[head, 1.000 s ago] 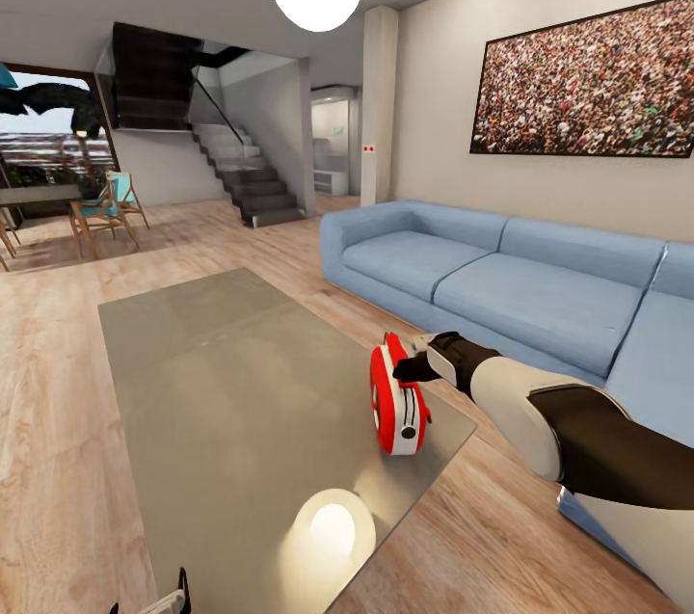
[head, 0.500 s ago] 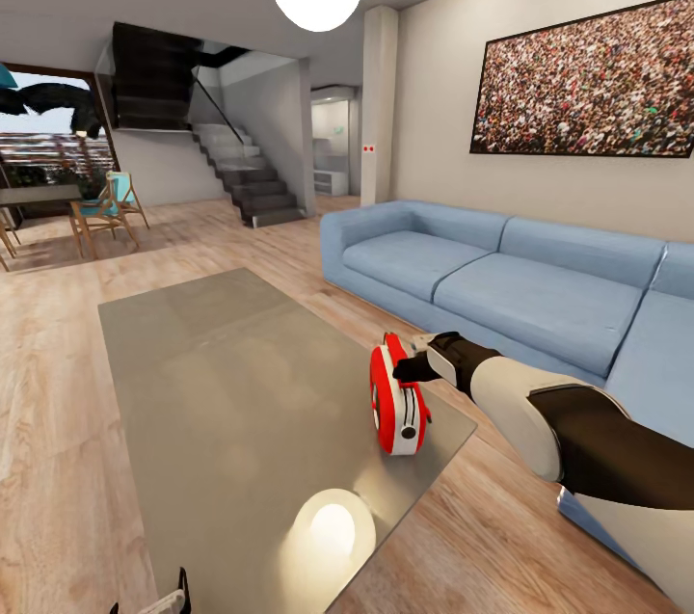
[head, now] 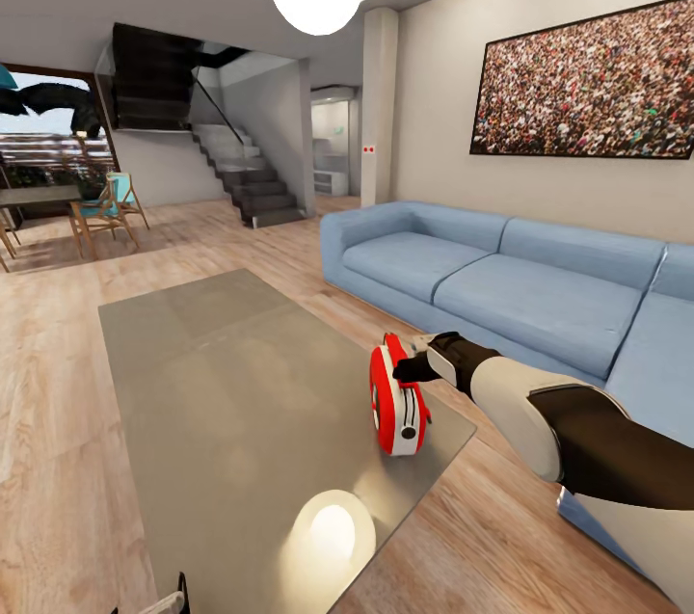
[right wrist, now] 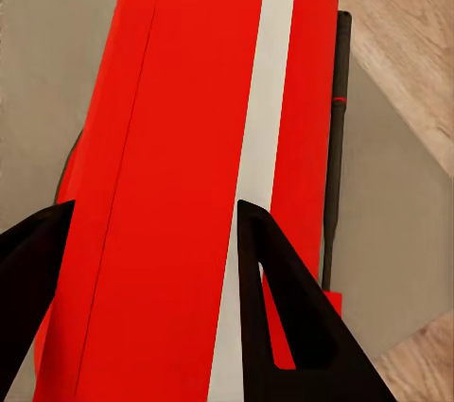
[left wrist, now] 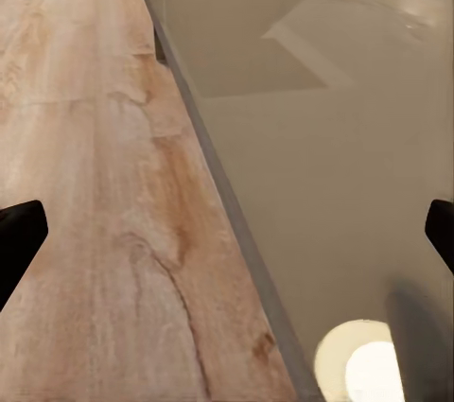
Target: Turn on the radio receiver that's on the table in the living room.
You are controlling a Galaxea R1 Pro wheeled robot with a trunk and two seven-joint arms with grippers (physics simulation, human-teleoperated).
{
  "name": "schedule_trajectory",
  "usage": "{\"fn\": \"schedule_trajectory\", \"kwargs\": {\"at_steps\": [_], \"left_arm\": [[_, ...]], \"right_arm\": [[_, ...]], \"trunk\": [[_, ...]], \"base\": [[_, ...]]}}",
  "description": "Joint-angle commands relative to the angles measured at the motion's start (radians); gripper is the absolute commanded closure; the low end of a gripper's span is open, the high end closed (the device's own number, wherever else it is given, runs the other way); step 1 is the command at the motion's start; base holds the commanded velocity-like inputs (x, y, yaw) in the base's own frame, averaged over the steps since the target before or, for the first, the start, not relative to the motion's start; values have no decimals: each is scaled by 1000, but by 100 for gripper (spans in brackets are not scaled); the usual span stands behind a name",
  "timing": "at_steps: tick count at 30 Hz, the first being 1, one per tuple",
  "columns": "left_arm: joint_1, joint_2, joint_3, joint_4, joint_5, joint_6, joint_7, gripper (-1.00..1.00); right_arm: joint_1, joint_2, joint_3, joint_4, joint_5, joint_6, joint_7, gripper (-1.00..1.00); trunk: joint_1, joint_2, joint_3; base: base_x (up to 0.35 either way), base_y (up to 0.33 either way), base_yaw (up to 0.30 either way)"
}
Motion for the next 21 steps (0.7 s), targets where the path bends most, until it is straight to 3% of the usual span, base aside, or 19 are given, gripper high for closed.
{"fn": "schedule_trajectory", "kwargs": {"at_steps": [1,21], "left_arm": [[0,0,0,1,2,477,0,-100],[0,4,0,2,-2,479,1,-100]], "right_arm": [[0,0,-2,0,-1,0,0,100],[0,0,-2,0,-2,0,2,100]], "trunk": [[-4,7,3],[-81,147,66]], "base": [[0,0,0],[0,0,0]]}}
